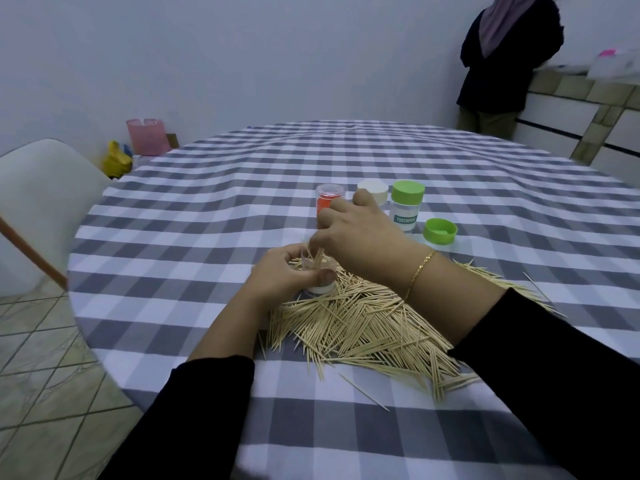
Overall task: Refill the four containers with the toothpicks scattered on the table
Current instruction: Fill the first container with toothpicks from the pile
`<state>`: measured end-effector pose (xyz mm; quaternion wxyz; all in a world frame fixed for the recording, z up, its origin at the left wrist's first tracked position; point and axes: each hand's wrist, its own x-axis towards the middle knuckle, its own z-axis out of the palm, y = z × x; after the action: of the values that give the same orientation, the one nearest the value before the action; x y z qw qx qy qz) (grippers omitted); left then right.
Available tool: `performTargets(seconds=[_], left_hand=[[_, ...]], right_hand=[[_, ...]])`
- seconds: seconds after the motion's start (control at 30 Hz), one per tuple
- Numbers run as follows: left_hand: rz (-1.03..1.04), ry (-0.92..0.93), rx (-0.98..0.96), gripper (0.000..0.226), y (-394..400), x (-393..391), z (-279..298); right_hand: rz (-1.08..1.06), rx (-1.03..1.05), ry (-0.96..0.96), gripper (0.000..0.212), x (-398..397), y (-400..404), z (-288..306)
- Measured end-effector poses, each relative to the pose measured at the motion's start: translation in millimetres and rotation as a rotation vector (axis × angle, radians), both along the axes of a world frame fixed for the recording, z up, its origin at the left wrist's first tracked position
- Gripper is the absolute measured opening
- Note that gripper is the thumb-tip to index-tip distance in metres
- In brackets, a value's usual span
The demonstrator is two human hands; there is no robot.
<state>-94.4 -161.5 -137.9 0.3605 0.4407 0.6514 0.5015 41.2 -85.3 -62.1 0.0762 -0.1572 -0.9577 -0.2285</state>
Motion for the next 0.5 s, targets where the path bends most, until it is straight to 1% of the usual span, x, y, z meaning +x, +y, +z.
performTargets(seconds=[0.07, 0.2, 0.23, 0.3, 0.37, 0.4, 0.43, 0.47, 0.5], left_hand=[[0.001, -0.049, 0.001, 0.055, -0.5, 0.9, 1.5], [-0.015, -0.058, -0.007, 0.078, -2.2, 3.3, 3.9], [-0.02, -0.037, -0.018, 0.08, -3.3, 3.2, 5.8], [-0.006, 0.092, -0.081, 0.086, -4.8, 0.1, 10.7], [0.024, 0.236, -0.169, 0.11, -6.7, -4.6, 15.8], [0.037, 0.275, -0.197, 0.118, -8.6, -5.7, 19.3], [0.047, 0.3, -0.221, 0.121, -10.8, -5.7, 23.1], [0.058, 0.334, -0.254, 0.118, -13.7, -4.9, 27.6], [0.066, 0.374, -0.305, 0.107, -15.9, -6.0, 30.4]], right_hand=[[-0.03, -0.058, 0.059, 0.033, 4.4, 4.7, 0.8], [-0.132, -0.254, 0.211, 0.038, 22.7, 13.0, -2.5], [-0.163, -0.318, 0.27, 0.037, 27.8, 14.4, -4.0], [-0.245, -0.412, 0.331, 0.033, 36.7, 17.0, -7.8], [-0.326, -0.481, 0.296, 0.026, 43.9, 18.9, -14.1], [-0.357, -0.52, 0.251, 0.023, 47.3, 18.8, -17.4], [-0.382, -0.565, 0.196, 0.021, 50.4, 17.8, -20.2], [-0.401, -0.612, 0.14, 0.021, 53.1, 16.5, -22.8], [-0.414, -0.653, 0.093, 0.023, 55.2, 15.3, -25.1]])
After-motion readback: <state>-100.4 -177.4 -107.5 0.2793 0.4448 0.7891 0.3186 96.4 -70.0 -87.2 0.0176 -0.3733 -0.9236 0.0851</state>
